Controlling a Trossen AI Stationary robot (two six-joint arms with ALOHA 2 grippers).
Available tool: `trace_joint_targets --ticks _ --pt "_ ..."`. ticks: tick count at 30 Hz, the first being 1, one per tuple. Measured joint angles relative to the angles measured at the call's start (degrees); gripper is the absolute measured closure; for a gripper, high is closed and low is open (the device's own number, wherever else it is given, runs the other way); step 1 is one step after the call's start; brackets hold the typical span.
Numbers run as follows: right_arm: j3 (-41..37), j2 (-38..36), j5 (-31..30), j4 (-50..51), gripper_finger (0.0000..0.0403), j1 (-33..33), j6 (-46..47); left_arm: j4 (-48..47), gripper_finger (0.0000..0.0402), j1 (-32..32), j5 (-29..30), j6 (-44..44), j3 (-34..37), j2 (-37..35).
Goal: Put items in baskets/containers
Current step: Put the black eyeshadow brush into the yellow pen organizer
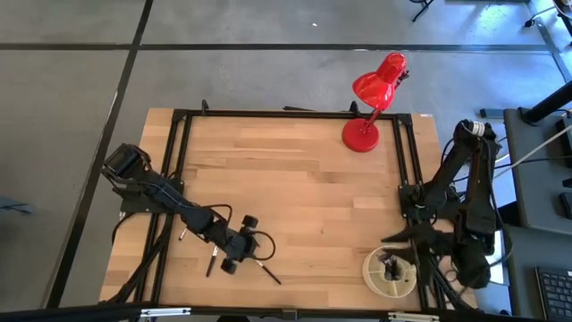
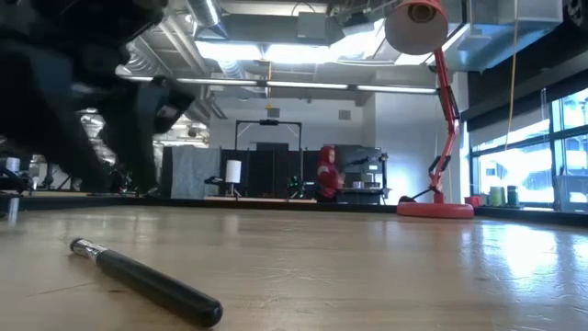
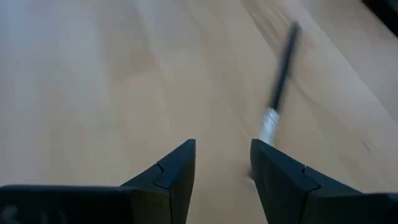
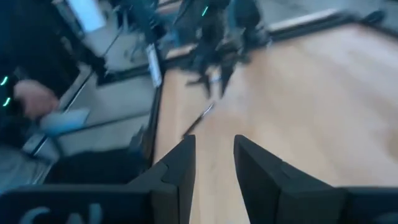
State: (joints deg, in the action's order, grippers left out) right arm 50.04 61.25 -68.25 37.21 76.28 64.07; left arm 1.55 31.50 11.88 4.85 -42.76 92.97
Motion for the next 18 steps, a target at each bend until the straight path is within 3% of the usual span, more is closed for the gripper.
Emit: trace_joint_targets --ticks 4,13,18 --pt "0.0 -1.8 -1.0 -0.4 0.0292 -5.1 -3.4 -3.8 0.0253 0.8 -2.7 -0.7 0.1 1.5" --pt "0.0 -1.9 9.7 -0.6 0.0292 -14.8 -3.9 -4.3 0.0262 1.2 -3.8 -1.0 0.1 2.2" --pt "0.0 -1.9 11.5 -0.7 0.0292 -18.1 -4.4 -3.4 0.0280 1.2 -5.2 -0.2 0.1 4.3"
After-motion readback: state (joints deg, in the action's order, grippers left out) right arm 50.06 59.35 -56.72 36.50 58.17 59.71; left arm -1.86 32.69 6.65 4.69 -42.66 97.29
